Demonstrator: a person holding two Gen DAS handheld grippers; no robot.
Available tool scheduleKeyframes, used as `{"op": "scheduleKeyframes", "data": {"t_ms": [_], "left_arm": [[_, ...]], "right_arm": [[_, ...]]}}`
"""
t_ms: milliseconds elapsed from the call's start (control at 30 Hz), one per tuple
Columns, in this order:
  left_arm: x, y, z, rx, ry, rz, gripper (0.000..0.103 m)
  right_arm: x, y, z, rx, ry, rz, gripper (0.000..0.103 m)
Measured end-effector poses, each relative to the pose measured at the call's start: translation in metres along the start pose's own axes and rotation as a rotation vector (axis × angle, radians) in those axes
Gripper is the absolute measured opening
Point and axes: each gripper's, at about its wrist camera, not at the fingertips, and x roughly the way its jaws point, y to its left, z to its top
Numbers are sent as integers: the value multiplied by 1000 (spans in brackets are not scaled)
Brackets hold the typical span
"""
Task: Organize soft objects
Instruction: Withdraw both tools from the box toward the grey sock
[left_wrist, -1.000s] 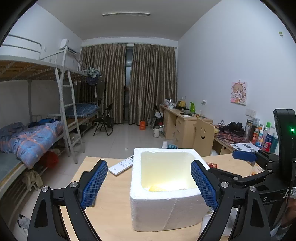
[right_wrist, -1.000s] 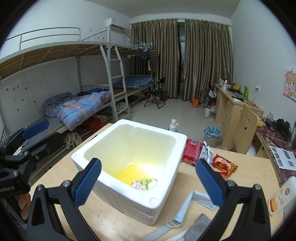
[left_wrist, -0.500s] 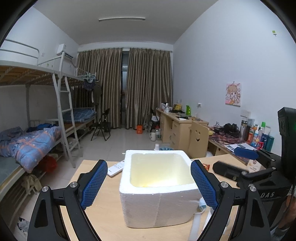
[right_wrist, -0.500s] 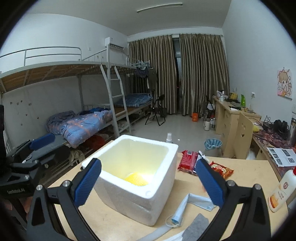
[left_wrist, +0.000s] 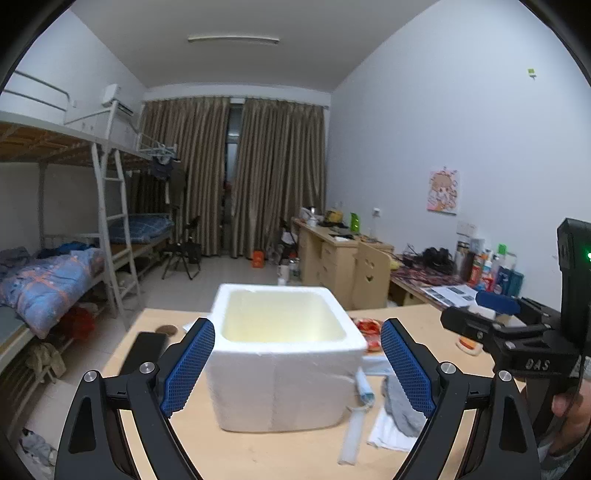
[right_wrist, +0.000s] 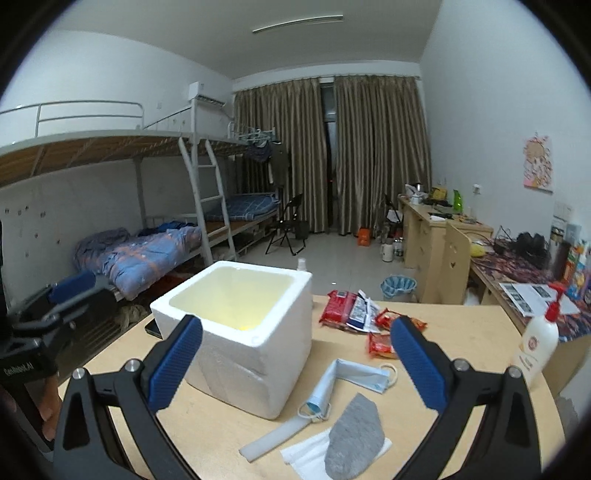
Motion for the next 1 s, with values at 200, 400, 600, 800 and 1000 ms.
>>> {"op": "scheduleKeyframes", "data": {"t_ms": [200,400,600,800,1000], "left_arm": [[-3,-16,-14,7,28,-49,92],[-5,-28,-29,3,38,-93,92],[-4,-41,-44,19,38,-109,92],[2,-44,-60,20,64,-133,92],[10,-49,-77,32,86,-135,92]], "right_arm": [[-13,-12,-13,7,16,-46,103],[-21,-23,-29,17,31,-83,103],[-32,-32,-44,56,15,-60,103],[-38,-36,-63,82,19,-53,103],[-39,-37,-74,83,38,-108,103]]}}
